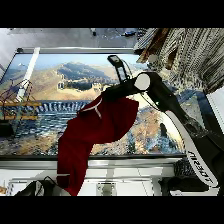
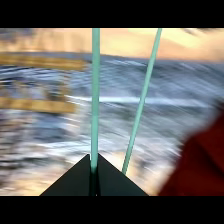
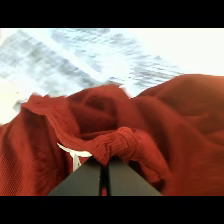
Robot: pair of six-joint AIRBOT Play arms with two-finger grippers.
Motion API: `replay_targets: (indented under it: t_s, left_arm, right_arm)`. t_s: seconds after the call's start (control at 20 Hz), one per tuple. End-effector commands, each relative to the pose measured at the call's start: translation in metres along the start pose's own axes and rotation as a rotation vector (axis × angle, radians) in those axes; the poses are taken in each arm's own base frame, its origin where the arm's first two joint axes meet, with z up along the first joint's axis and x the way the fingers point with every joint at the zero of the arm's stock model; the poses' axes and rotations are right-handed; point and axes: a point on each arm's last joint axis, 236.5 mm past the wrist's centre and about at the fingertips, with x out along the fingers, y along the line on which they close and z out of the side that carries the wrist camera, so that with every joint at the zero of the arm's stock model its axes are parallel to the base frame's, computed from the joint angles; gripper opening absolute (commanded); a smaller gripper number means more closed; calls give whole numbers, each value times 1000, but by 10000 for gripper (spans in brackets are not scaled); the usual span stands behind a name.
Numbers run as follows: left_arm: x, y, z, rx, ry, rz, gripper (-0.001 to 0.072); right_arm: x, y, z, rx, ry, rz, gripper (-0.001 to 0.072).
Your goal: Fold the clothes and pants, and hang the long-sleeved shirts on hangers.
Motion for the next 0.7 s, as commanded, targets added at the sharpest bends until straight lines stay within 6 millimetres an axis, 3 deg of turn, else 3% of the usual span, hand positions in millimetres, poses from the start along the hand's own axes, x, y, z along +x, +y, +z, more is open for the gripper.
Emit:
replay_targets:
  t_s: [0.0,0.1,0.25,0.35,0.5,0.65]
  left_arm:
    - [-28,-81,-15,123,16,-257,22]
    - [-34,-115,-15,168,10,-398,22]
    - [-24,-127,-30,256,94,-466,23]
    - [-8,-128,-43,324,184,-492,22]
    - [17,-147,-55,414,284,-612,23]
    - [58,-140,-67,460,386,-583,22]
  right_arm:
    - [-10,-34,9,99,-45,-46,36]
    - [-12,-35,7,112,-38,-38,36]
    - [-8,-21,1,96,-5,-8,36]
    - [-6,-9,-2,60,6,15,36]
    - [-2,10,-3,15,13,37,36]
    - [3,27,-6,-9,26,59,36]
